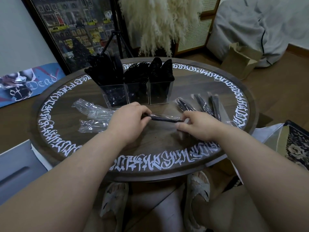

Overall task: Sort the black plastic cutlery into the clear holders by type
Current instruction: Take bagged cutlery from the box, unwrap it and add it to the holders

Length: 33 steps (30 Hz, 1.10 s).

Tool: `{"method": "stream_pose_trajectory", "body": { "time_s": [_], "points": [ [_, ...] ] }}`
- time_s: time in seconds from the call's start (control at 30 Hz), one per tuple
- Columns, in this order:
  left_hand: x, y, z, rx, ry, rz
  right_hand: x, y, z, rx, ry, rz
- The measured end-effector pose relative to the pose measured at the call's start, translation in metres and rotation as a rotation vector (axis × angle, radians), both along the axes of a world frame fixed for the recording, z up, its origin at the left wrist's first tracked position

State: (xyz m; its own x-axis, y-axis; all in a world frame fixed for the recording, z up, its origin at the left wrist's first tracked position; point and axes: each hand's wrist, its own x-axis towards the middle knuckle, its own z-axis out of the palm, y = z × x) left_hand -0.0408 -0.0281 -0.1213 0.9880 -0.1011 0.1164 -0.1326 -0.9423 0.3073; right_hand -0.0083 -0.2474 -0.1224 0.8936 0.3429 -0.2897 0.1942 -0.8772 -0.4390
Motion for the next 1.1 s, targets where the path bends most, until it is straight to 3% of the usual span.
{"method": "stream_pose_trajectory", "body": {
  "time_s": [0.1, 0.23, 0.47, 0.67, 0.8, 1.1],
  "points": [
    [-0.001, 0.012, 0.002, -0.049, -0.010, 0.057, -0.001, -0.003, -0.002, -0.062, 0.022, 0.052],
    [-0.003, 0.021, 0.001, -0.066, -0.002, 0.081, -0.001, 0.004, -0.005, -0.048, -0.143, 0.000],
    [-0.009, 0.020, 0.004, -0.185, 0.065, 0.048, 0.001, 0.036, -0.004, 0.428, -0.217, -0.185],
    [-0.012, 0.030, 0.009, -0.222, 0.097, 0.067, 0.005, 0.042, 0.003, 0.841, -0.012, -0.319],
    [-0.013, 0.038, 0.010, -0.211, 0.086, 0.079, 0.006, 0.043, 0.006, 0.807, -0.057, -0.322],
    [-0.018, 0.048, 0.012, -0.147, -0.003, 0.070, 0.004, 0.053, 0.007, 0.389, -0.315, -0.040]
  ]
}}
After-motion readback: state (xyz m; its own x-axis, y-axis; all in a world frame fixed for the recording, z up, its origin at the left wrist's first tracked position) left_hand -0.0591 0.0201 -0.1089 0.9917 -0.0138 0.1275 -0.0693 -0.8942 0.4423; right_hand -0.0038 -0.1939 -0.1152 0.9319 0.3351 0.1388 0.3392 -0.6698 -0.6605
